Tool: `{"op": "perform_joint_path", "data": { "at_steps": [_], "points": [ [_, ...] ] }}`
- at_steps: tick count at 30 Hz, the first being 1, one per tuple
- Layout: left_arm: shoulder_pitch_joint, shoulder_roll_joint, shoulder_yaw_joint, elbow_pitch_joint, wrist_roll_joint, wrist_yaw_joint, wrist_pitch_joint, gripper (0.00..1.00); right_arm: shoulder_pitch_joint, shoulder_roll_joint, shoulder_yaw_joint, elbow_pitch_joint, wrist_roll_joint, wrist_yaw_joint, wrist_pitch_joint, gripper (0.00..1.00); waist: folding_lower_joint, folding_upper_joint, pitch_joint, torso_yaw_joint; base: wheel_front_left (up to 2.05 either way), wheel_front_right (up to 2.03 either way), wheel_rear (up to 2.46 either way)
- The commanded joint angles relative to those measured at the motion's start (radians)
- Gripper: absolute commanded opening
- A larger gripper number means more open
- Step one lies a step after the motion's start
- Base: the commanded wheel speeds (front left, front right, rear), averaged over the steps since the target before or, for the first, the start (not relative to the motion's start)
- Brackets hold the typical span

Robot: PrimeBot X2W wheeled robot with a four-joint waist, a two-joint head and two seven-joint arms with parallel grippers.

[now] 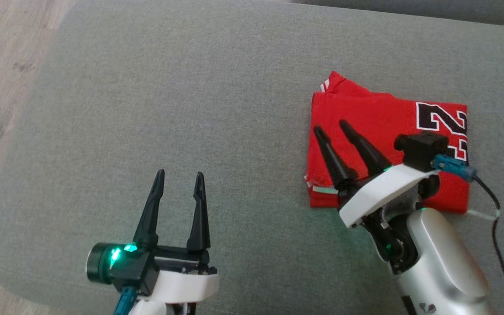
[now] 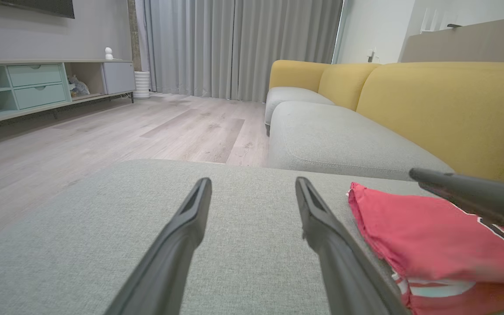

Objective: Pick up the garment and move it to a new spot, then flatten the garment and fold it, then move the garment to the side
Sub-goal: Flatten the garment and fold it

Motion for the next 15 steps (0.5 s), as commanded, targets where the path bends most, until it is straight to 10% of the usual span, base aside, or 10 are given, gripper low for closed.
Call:
{"op": "perform_joint_path", "data": {
  "at_steps": [1, 9, 15],
  "points": [
    [-0.034, -0.005, 0.025, -0.032, -0.005, 0.008, -0.008, 1.00, -0.029, 0.017, 0.030, -0.045, 0.022, -0.001, -0.033, 1.00, -0.0001, 0.0000, -0.002, -0.002, 0.00, 0.00, 0.00],
    [-0.024, -0.005, 0.066, -0.031, 0.026, 0.011, -0.008, 1.00, -0.039, -0.027, -0.036, -0.109, 0.003, -0.001, -0.218, 1.00, -0.0001, 0.0000, -0.054, -0.074, 0.00, 0.00, 0.00],
    [0.036, -0.005, 0.115, -0.016, 0.055, -0.008, -0.008, 1.00, 0.109, -0.176, -0.088, -0.042, -0.020, -0.001, -0.405, 1.00, -0.0001, 0.0000, -0.156, -0.144, 0.00, 0.00, 0.00]
  ]
}}
